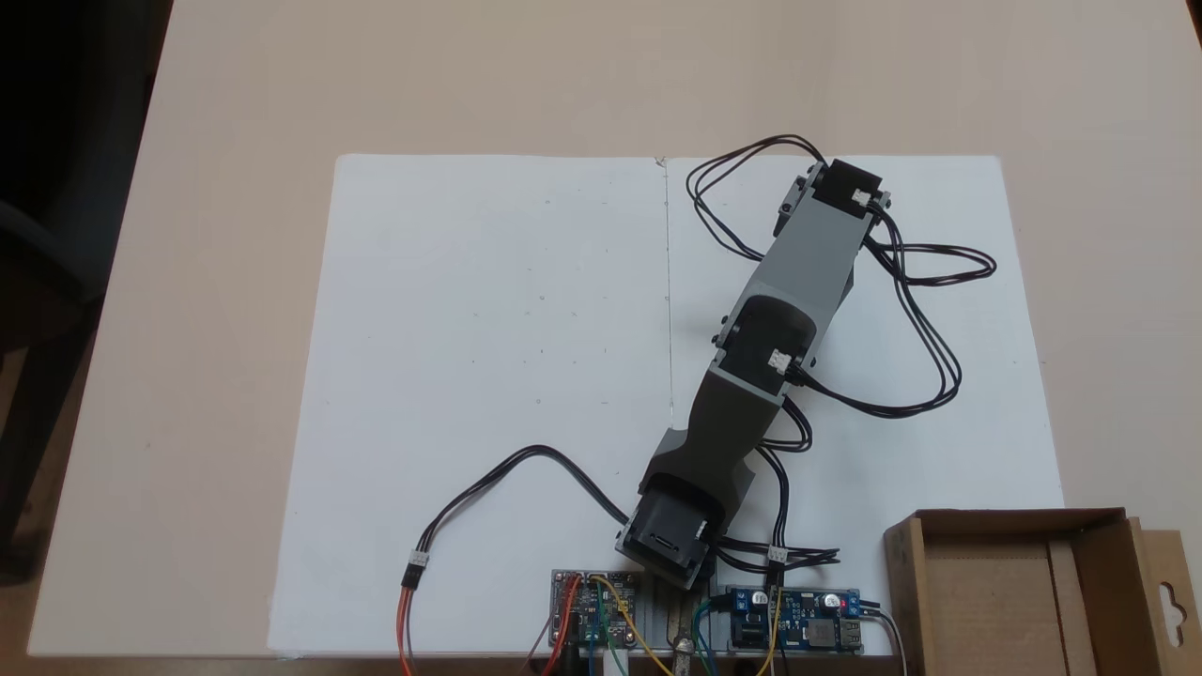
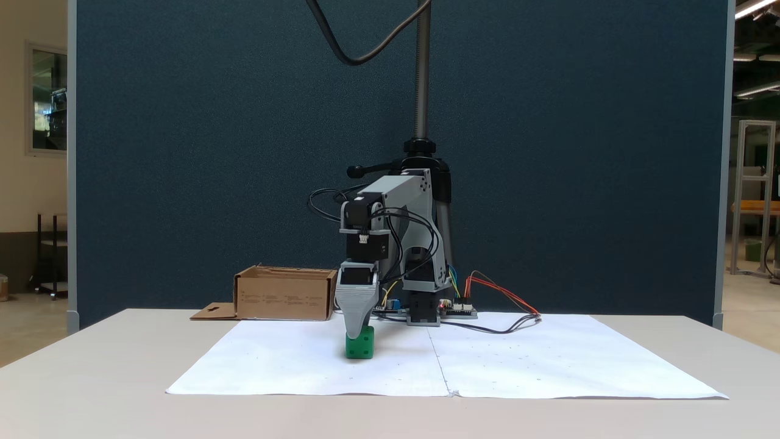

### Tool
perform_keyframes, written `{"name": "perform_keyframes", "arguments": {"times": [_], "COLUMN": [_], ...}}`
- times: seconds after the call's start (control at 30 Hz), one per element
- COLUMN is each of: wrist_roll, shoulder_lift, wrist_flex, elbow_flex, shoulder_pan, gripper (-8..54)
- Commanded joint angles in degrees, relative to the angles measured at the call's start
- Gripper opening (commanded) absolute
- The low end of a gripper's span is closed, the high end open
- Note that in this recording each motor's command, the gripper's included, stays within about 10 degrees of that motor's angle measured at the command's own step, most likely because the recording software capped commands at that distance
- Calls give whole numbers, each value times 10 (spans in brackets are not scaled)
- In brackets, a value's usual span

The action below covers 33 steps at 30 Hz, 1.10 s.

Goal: Grasp a green dice and put it in the bin.

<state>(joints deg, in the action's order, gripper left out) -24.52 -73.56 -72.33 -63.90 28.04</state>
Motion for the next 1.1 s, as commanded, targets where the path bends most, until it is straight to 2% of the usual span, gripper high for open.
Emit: {"name": "perform_keyframes", "arguments": {"times": [0.0,1.07], "wrist_roll": [-12,-11], "shoulder_lift": [-11,-9], "wrist_flex": [4,69], "elbow_flex": [0,-47], "shoulder_pan": [5,2], "gripper": [431,397]}}
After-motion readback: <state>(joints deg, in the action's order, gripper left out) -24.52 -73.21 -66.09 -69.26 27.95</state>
